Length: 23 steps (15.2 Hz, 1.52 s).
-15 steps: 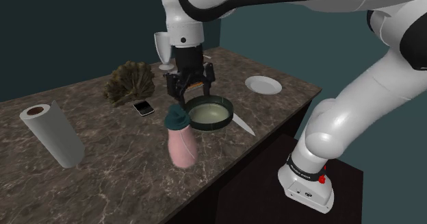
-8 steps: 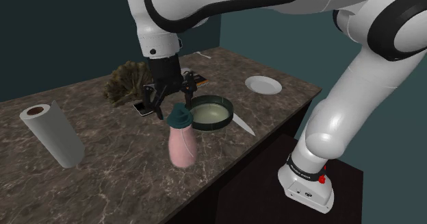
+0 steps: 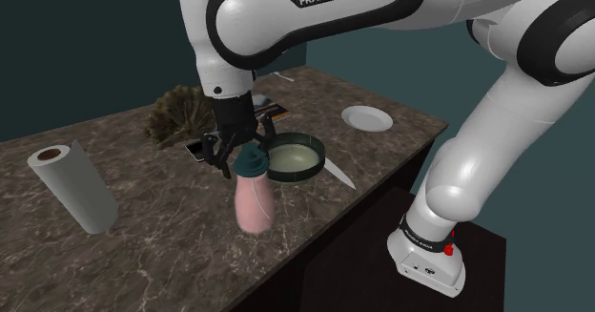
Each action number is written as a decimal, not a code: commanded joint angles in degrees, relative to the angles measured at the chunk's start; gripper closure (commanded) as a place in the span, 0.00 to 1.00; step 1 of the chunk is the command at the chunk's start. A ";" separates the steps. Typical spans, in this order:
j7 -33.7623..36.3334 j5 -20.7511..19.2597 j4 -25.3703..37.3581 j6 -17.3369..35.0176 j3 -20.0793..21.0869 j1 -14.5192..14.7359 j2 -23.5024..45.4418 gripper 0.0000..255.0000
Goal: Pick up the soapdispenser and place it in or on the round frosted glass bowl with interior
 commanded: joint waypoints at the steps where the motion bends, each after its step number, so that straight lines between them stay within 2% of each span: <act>1: -0.02 0.00 -0.10 0.10 0.00 0.00 -0.01 0.00; 5: -0.02 0.00 -0.09 0.09 0.00 0.00 -0.01 0.00; 6: -0.02 0.00 -0.09 0.09 0.00 0.00 -0.01 1.00; 15: -0.02 0.00 -0.10 0.10 0.00 0.00 -0.01 1.00; 23: 0.83 -0.15 5.91 -5.96 -0.37 -0.20 -0.13 1.00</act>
